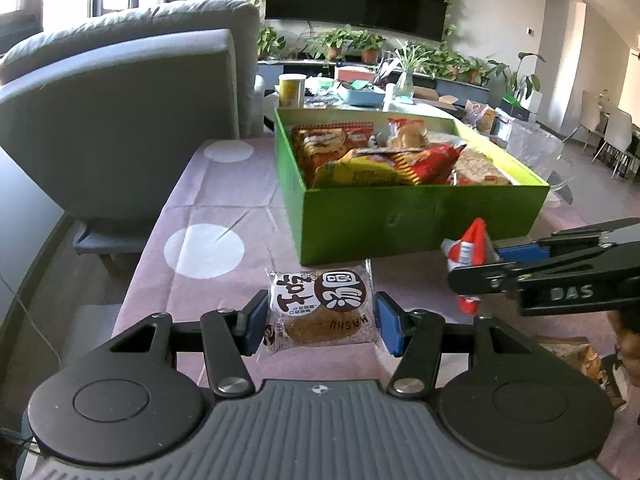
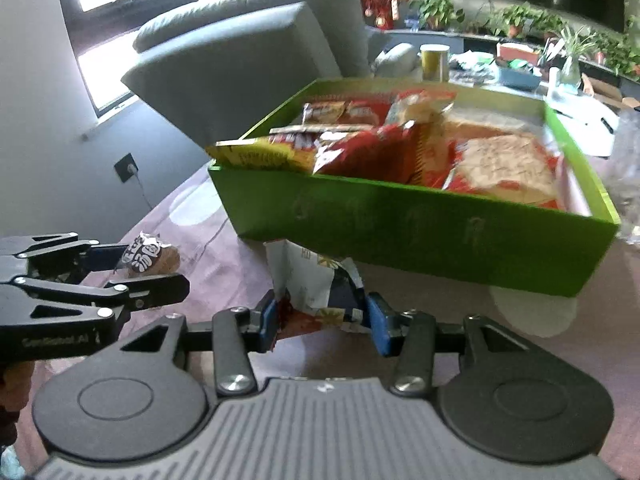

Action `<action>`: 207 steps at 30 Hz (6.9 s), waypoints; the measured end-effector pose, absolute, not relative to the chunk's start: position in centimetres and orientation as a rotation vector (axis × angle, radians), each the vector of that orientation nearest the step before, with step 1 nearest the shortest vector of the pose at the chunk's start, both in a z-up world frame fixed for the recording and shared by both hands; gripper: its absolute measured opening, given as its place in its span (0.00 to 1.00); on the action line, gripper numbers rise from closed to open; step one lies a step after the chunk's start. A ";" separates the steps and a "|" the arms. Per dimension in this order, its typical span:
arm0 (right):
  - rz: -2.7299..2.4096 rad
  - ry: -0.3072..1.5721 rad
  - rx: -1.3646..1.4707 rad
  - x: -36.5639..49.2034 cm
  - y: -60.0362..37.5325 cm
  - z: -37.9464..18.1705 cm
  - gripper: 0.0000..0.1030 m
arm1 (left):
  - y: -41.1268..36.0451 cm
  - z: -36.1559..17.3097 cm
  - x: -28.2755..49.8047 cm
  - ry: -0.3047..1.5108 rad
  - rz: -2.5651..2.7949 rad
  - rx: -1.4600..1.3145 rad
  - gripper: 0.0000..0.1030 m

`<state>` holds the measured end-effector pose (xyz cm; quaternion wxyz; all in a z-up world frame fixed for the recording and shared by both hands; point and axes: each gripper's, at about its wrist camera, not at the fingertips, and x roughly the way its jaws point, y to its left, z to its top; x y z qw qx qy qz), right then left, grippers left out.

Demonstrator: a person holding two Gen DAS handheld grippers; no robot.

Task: Organize snacks
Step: 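Close the right gripper on the crumpled white-and-red wrapper while the left gripper lifts the pastry, then carry the pastry and wrapper over the green box, lower them and open both grippers, then move the left gripper to the yellow-and-blue sachima pack while the right gripper approaches the brown packet, then close the left gripper on the sachima pack while the right gripper closes on the brown packet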

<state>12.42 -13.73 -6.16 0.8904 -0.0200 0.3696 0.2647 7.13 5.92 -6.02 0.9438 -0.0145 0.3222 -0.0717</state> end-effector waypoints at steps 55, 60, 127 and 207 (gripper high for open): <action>0.362 0.608 0.169 22.2 -19.8 -0.8 0.63 | -2.1 -0.2 21.2 0.581 -0.241 0.054 0.51; 0.354 0.620 0.174 22.6 -19.5 -1.0 0.63 | -2.0 -0.7 21.8 0.594 -0.237 0.043 0.51; 0.420 0.629 0.084 12.8 -20.8 -1.0 0.64 | 0.9 -0.8 8.5 0.575 -0.205 0.094 0.74; 0.529 0.935 -0.140 5.8 -17.1 -7.9 0.76 | 2.0 -7.5 2.0 0.846 -0.492 0.310 0.67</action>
